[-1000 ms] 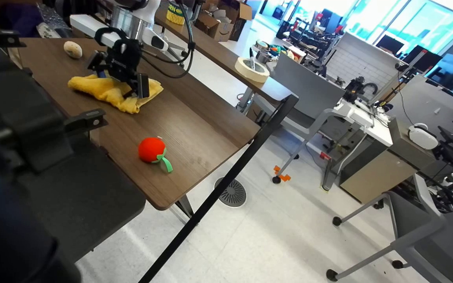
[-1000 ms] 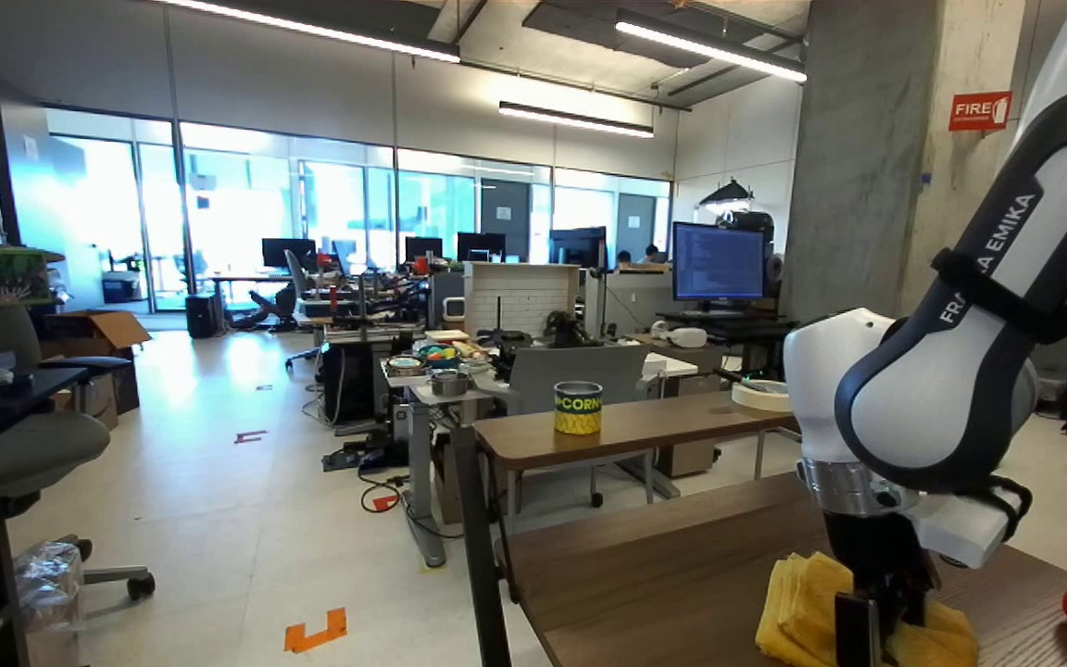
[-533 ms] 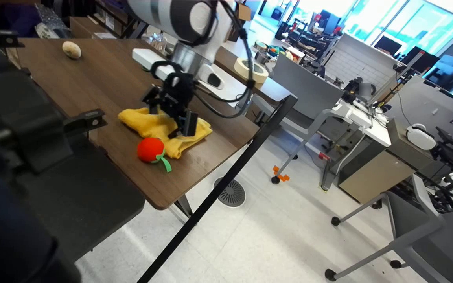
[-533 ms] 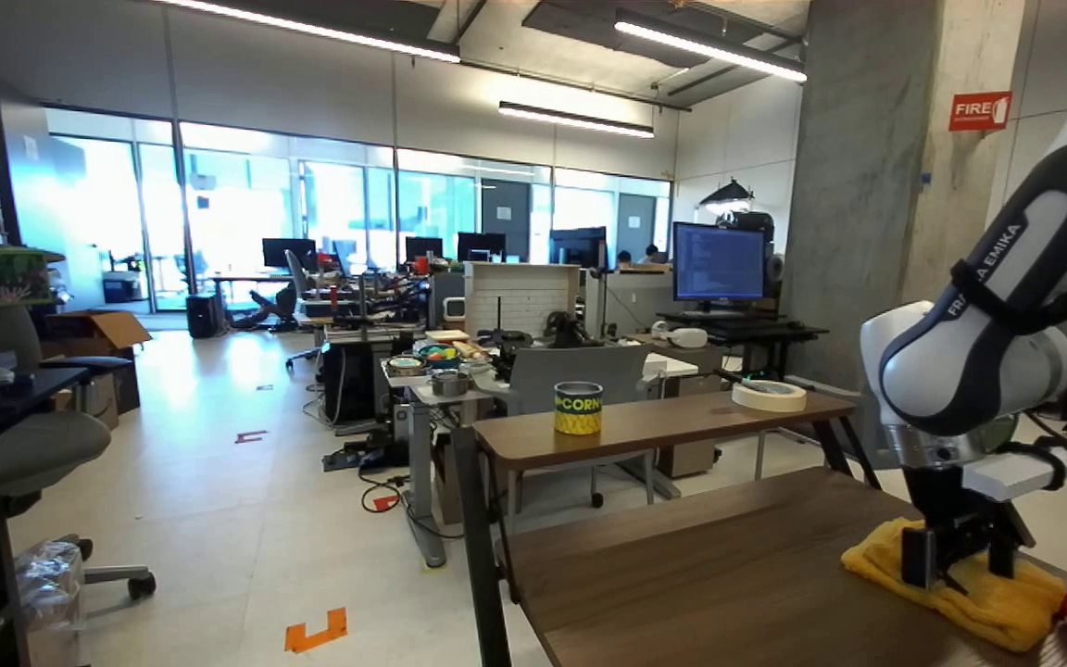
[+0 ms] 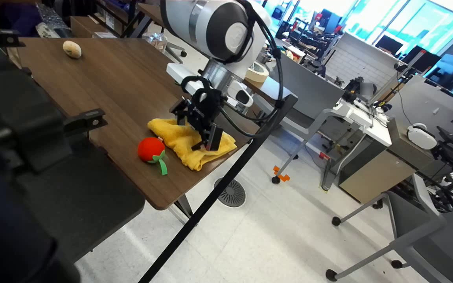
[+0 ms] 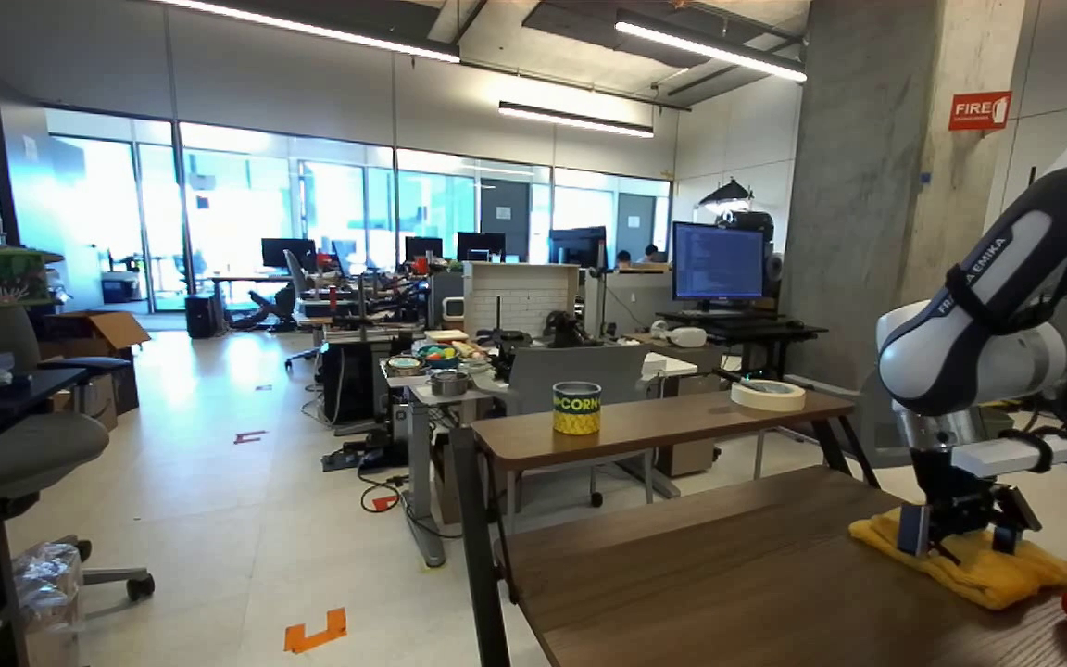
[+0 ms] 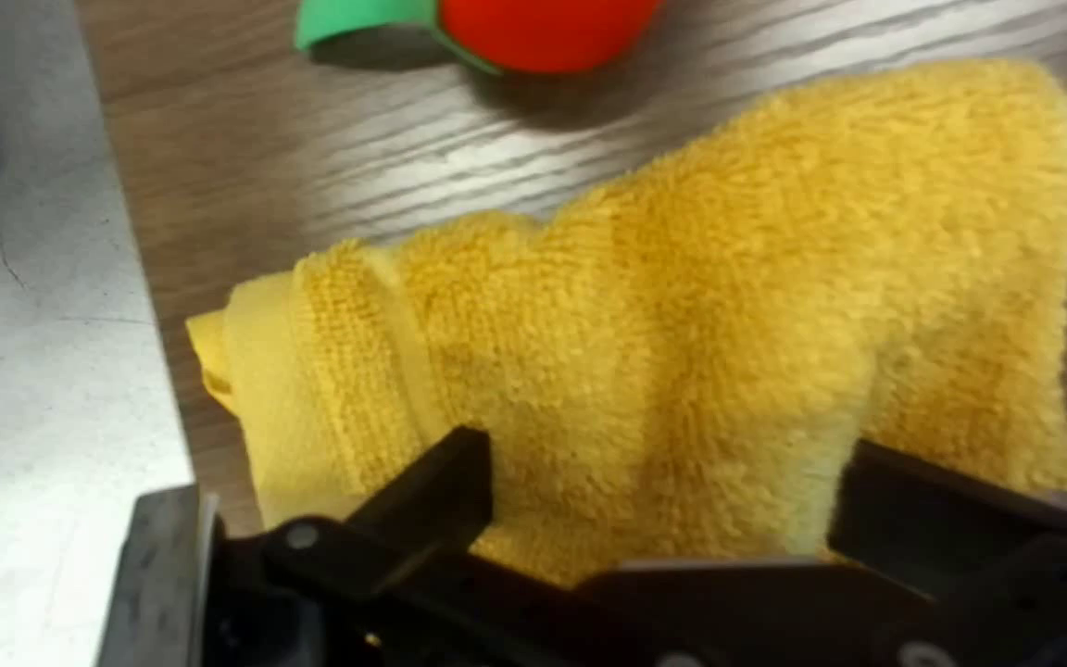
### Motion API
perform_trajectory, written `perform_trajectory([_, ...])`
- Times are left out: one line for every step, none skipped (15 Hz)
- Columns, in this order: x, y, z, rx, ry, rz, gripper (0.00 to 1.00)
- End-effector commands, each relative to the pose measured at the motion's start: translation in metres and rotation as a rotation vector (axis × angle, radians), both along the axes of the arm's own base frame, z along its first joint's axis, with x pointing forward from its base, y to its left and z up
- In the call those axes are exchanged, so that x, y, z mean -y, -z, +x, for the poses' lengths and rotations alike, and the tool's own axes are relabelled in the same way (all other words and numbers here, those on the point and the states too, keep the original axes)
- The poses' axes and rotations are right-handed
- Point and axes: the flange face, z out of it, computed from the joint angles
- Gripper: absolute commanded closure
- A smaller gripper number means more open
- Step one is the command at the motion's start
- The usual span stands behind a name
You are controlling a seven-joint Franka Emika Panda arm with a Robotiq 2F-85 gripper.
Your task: Wipe the right side of the table with the towel, move the rose to the left then move the potato to the right and wipe the left side of the table
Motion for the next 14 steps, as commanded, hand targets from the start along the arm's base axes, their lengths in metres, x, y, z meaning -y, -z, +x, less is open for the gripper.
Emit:
perform_trajectory([-0.087, 0.023, 0.001, 0.030, -0.150, 0.007, 0.00])
perform_trajectory([-0.109, 0.022, 0.000, 0.038, -0.213, 0.003, 0.00])
perform_trajectory([-0.132, 0.023, -0.002, 0.050, -0.271, 0.001, 0.00])
perform_trajectory([-0.156, 0.024, -0.006, 0.056, -0.326, 0.002, 0.00])
perform_trajectory([-0.178, 0.024, -0.008, 0.064, -0.372, 0.001, 0.00])
perform_trajectory([-0.193, 0.023, -0.008, 0.071, -0.399, 0.007, 0.00])
perform_trajectory([-0.202, 0.021, -0.002, 0.088, -0.409, 0.005, 0.00])
perform_trajectory([-0.207, 0.019, 0.004, 0.106, -0.405, -0.003, 0.00])
perform_trajectory([-0.200, 0.014, 0.018, 0.133, -0.376, -0.023, 0.00])
perform_trajectory([-0.187, 0.009, 0.027, 0.157, -0.338, -0.037, 0.00])
perform_trajectory([-0.167, 0.005, 0.037, 0.184, -0.286, -0.056, 0.00])
perform_trajectory([-0.143, 0.001, 0.046, 0.208, -0.226, -0.072, 0.00])
perform_trajectory([-0.115, -0.002, 0.052, 0.216, -0.174, -0.084, 0.00])
perform_trajectory([-0.092, -0.003, 0.057, 0.219, -0.120, -0.095, 0.00])
